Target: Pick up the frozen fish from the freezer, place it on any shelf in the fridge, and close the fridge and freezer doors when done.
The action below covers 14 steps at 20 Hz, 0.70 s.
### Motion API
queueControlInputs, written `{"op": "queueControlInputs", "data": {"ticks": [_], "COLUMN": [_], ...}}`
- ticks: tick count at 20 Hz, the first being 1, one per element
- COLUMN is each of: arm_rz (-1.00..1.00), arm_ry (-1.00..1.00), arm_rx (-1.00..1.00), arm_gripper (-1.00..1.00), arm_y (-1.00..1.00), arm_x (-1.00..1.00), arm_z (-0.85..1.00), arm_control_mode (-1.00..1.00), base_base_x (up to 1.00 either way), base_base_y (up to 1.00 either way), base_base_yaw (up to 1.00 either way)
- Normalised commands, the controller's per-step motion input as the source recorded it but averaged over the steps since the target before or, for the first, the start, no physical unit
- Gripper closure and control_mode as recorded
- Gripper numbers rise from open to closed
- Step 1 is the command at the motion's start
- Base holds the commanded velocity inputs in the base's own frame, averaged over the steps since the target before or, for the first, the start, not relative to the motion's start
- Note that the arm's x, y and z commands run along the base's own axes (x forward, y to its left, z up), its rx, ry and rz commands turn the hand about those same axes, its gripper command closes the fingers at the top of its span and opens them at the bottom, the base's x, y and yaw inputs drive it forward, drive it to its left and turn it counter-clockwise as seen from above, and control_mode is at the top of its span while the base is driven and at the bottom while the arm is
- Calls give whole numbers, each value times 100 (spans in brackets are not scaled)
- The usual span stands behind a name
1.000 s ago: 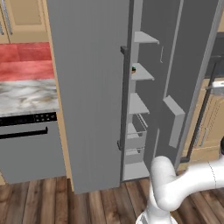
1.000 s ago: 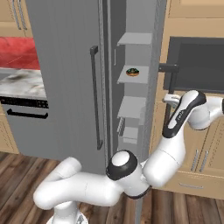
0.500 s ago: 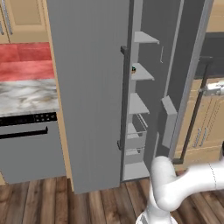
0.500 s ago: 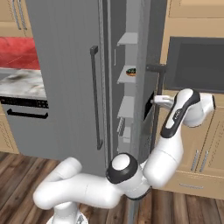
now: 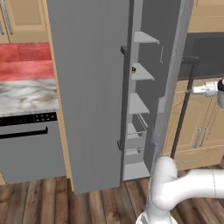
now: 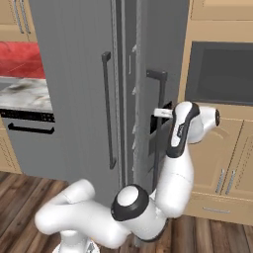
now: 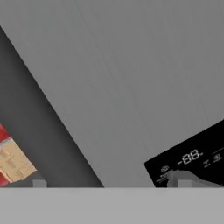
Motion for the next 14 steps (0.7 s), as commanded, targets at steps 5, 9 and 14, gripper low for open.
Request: {"op": "queueControlInputs", "data": {"ticks": [5, 9, 14], "arm_rz": [-20, -19, -15], "arm_ry": [-9, -6, -5], "arm_rx": [8, 8, 2], "arm_gripper": [-100, -100, -100], "arm_y": [91, 95, 67], "arm_x": [45, 56, 54], "arm_z": [0, 0, 2], "arm_control_mode": [-100, -100, -100], "base_base_x": [0, 0, 0], "base_base_y": [0, 0, 0], "base_base_yaw": [0, 0, 0]}}
